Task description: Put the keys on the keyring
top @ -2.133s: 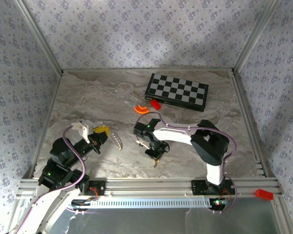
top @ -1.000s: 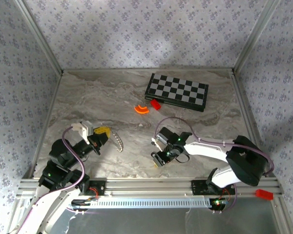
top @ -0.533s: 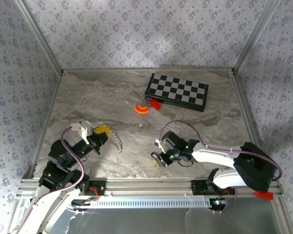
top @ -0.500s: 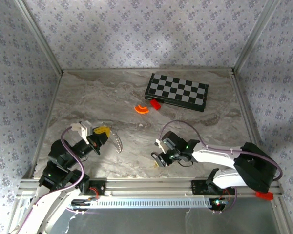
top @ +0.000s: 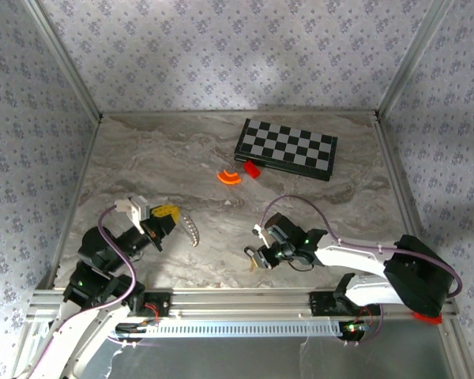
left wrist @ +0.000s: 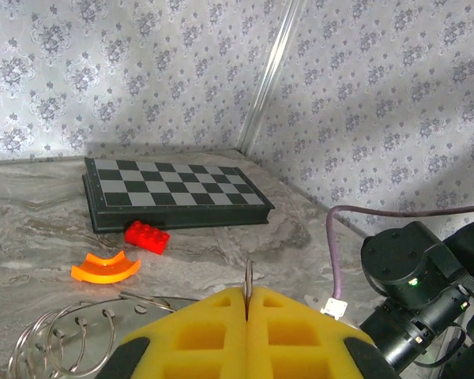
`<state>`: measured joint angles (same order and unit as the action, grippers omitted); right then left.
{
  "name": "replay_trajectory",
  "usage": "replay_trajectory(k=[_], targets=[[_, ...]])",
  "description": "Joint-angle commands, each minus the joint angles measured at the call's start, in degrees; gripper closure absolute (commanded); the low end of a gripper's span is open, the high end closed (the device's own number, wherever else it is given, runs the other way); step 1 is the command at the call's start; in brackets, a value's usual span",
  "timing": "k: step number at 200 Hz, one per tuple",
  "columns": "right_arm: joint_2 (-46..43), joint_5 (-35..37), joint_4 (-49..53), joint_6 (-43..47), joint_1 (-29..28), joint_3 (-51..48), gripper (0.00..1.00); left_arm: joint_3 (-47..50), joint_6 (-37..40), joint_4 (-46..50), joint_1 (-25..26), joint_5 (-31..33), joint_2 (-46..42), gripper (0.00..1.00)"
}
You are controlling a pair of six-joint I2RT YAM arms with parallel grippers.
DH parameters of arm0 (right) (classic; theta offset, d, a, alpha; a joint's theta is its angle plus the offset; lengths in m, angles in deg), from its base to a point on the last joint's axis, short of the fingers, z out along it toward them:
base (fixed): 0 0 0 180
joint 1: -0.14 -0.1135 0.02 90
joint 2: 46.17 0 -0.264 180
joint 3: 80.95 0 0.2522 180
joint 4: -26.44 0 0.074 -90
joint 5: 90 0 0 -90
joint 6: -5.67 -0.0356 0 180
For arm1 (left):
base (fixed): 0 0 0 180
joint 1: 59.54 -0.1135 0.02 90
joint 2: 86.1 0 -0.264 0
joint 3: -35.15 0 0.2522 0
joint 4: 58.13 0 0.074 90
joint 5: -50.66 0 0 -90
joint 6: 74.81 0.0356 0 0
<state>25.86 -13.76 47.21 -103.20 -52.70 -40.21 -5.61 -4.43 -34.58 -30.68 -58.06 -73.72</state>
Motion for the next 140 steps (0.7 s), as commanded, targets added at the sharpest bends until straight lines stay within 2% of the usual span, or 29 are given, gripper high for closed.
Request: replay_trajectory(k=[1,37,103,140], targets=[[0.9,0.5,-0.3,-0.3,0.1,0.1,0.75,-0.7,-0.8,-3.7,-0.2,-1.2,-1.1,1.00],[1.3,1.1,0.2,-0.3,0.0,0.6,0.81,-0.7,-0.8,-4.1,-0.1,-1.3,-1.1,1.00],[1.0,0.9,1.0,0.1,-0.2,1.4,0.97,-0.4,-0.8,-4.7,-0.2,-1.2,-1.1,1.00],[1.0,4.8,7.8,-0.2,-1.6,5.1,1.00,0.0,-0.8,-5.2,-0.2,-1.2,-1.1,1.00]])
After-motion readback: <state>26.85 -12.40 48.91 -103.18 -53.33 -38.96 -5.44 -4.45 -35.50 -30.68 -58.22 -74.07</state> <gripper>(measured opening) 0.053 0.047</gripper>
